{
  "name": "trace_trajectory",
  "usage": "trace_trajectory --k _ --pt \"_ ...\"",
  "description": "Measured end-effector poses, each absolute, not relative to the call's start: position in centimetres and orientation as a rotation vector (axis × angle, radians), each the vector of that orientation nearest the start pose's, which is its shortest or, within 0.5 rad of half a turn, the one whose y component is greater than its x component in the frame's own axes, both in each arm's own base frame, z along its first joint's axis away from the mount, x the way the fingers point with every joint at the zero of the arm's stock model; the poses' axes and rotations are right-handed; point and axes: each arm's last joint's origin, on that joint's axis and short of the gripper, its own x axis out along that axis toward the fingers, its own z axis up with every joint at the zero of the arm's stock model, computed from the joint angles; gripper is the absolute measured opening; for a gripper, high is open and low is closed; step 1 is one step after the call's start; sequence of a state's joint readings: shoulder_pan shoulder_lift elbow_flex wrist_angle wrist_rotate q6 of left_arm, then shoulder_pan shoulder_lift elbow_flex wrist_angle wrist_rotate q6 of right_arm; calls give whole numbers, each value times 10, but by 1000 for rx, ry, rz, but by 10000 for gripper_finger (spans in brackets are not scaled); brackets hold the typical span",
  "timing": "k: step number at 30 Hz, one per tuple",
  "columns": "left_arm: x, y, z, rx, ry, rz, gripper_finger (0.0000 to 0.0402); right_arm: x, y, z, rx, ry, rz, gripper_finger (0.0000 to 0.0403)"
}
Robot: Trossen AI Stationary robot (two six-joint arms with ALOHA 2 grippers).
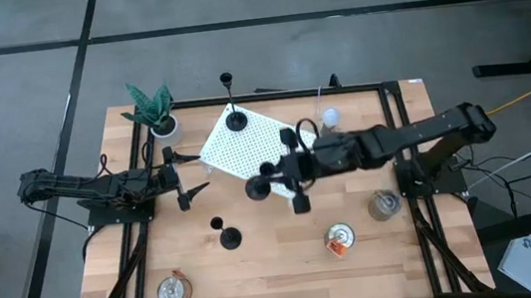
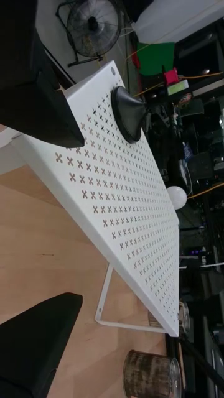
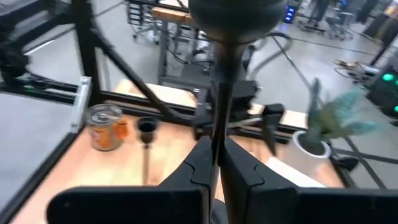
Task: Pick & Place candle stick holders
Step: Put the bottom black candle holder on the shelf
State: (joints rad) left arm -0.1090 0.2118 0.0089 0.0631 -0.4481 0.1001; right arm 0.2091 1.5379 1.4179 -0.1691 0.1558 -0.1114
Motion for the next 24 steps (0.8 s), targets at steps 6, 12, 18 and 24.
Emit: trace_trajectory --k 6,12,18,24 --pt "108 1 155 138 152 331 400 352 35 370 -139 286 45 14" --pt "108 1 155 138 152 332 400 353 6 367 -142 329 8 14" --pt "108 1 155 138 152 332 400 352 -18 366 -153 345 -51 14" --pt "108 1 155 138 152 332 400 348 -52 364 -139 371 -134 14"
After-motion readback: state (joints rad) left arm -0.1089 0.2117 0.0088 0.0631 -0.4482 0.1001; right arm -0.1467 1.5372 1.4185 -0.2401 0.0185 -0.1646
